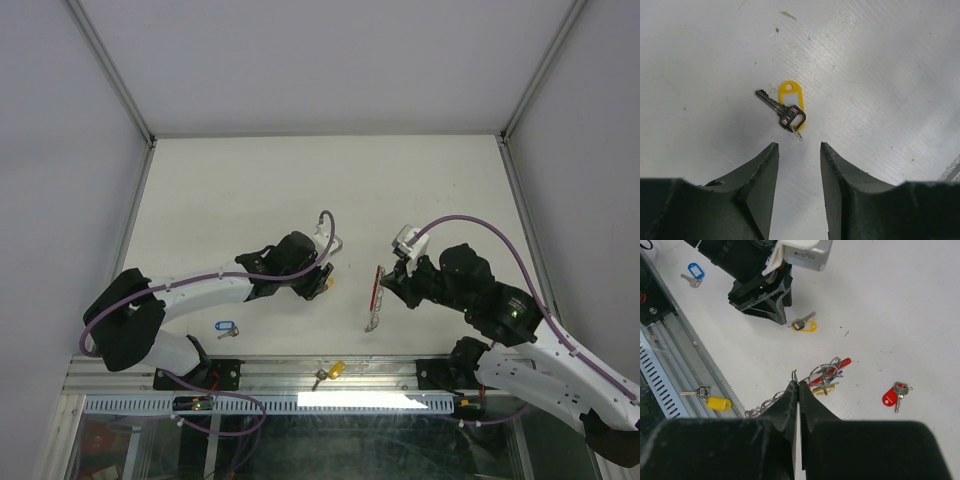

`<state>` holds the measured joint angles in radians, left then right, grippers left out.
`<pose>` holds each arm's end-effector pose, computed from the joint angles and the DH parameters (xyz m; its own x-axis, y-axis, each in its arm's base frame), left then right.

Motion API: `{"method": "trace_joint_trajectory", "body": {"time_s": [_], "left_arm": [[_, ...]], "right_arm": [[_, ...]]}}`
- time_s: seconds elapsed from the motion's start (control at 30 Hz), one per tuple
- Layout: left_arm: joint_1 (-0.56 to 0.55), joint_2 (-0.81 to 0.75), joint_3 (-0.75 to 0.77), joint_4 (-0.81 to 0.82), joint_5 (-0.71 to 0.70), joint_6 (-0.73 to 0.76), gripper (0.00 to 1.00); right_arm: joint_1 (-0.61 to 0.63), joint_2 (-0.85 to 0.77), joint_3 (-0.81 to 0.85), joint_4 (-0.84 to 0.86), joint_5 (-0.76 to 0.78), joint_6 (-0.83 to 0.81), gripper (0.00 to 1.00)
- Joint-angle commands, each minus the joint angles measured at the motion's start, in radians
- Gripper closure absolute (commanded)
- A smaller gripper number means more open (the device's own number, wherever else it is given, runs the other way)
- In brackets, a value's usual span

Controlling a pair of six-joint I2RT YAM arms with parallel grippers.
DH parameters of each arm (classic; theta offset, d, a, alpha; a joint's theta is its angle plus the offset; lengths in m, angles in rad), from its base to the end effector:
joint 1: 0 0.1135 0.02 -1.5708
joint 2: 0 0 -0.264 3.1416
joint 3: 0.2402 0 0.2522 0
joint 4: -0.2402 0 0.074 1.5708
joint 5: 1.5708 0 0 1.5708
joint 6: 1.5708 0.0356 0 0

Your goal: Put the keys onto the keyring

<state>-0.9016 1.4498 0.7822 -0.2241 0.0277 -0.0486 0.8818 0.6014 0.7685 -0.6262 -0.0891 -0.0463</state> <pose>0.1769 -0.2253 0.1858 -0.5208 0.5801 -0.6263 0.7704 0.6354 -0.0520 0.0815 0.1039 0.3143 -0.2435 -0.3681 -0.8973 -0.8317 0.5552 -0.0021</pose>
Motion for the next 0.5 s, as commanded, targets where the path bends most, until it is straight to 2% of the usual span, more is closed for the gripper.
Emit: {"method": "trace_joint_trajectory", "body": {"time_s": [0.0,0.27,0.47], "left_arm": [[0.015,-0.081,-0.039,0.073,0.024,-0.067,0.62],[0.013,-0.034,-0.041,0.084,0.093,-0.163,0.61],[0.010,-0.032,-0.060,0.086,0.077,-0.181,0.61]], "right_arm": [[0.004,0.002,0.006,0.052,-0.005,0.011,1.00],[0.004,0.009,0.005,0.056,-0.015,0.014,1.00],[0.005,0.009,-0.001,0.060,-0.020,0.016,1.00]]}}
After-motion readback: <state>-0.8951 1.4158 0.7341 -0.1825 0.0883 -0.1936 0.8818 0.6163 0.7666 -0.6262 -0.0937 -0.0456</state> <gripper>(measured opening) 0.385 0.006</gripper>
